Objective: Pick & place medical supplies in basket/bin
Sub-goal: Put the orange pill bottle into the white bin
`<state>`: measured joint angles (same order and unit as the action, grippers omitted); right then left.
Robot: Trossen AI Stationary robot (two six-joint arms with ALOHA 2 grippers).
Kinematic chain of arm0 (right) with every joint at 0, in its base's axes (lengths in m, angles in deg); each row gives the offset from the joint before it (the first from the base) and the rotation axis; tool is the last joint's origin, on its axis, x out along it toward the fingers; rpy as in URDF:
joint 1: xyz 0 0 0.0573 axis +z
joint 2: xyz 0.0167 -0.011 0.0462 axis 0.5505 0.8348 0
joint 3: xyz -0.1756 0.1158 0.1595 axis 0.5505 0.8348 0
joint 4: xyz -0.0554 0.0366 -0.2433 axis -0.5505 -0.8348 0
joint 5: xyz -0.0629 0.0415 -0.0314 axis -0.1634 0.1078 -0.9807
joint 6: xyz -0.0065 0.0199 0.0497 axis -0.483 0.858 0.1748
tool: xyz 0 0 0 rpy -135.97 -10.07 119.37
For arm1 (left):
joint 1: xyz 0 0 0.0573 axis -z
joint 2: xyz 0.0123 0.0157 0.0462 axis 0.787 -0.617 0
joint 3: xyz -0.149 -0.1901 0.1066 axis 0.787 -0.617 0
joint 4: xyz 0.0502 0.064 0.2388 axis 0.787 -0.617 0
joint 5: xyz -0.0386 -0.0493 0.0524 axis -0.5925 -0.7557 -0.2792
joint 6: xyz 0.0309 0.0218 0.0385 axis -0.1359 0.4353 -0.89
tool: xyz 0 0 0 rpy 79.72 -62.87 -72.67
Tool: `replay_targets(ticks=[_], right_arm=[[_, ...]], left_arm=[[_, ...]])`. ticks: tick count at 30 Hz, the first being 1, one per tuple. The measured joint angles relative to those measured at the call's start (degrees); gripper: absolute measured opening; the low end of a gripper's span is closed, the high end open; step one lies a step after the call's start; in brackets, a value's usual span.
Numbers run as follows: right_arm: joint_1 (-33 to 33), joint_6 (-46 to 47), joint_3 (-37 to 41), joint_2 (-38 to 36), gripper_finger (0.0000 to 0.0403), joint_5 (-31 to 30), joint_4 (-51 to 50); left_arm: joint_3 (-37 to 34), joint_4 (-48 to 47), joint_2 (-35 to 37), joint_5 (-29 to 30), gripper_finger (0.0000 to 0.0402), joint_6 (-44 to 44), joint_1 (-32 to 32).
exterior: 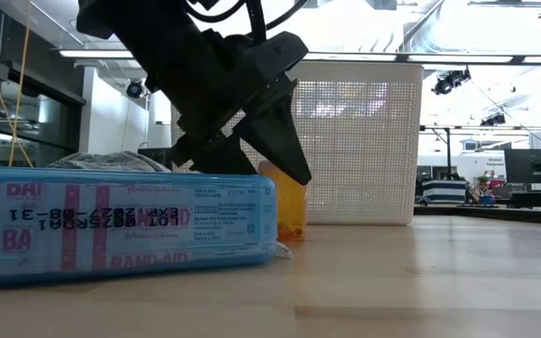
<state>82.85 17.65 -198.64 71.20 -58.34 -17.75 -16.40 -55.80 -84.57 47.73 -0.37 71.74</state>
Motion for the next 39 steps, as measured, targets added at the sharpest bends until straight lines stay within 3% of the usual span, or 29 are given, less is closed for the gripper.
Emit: replay_targets(ticks=[21,32,39], right_arm=[[-1.1,0.0,0.0,0.0,0.014,0.0,0.0],[-1.1,-0.1,0.0,0.0,0.014,0.0,0.0],[-1.1,-0.1,0.0,0.0,0.014,0.0,0.0]], left_arm=[[0.0,0.0,0.0,-0.2,0.0353,0.0,0.0],[0.0,0.1,0.0,-0.3,0.0289,0.0,0.0],[0.0,0.8,0.0,-0.4,0.027,0.1,0.0]])
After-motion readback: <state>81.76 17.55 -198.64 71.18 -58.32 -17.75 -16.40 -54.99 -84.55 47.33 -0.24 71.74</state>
